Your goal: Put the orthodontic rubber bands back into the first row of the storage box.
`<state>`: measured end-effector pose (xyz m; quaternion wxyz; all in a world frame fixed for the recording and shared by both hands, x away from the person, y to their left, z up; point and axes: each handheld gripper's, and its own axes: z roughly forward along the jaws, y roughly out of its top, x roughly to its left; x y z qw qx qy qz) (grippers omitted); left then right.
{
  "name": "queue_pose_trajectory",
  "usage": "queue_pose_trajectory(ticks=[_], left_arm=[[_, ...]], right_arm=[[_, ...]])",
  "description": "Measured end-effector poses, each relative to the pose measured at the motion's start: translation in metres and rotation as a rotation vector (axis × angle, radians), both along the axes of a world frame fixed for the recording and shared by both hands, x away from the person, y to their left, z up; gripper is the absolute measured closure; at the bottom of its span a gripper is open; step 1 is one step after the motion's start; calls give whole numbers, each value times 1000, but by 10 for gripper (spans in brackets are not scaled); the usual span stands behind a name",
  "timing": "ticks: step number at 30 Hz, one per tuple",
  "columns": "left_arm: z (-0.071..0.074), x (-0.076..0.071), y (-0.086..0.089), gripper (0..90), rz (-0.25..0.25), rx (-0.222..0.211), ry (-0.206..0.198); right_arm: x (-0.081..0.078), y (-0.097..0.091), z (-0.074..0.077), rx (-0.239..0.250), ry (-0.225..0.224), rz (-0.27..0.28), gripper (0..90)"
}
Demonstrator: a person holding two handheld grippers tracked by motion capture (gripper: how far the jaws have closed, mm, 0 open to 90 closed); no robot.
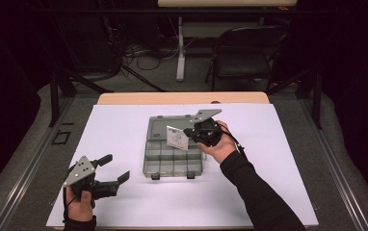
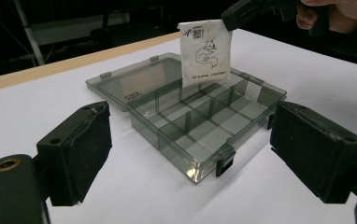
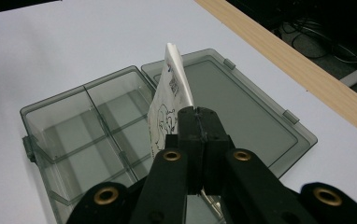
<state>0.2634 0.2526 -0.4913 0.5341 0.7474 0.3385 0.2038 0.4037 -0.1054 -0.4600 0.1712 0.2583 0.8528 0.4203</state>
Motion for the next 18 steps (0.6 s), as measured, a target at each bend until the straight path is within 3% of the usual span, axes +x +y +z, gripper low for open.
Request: queue_pose_trajectory(ticks=[18], left_arm=[[0, 0, 0, 128, -1, 0, 4]], right_arm=[[2, -6, -16, -11, 30, 6, 900]])
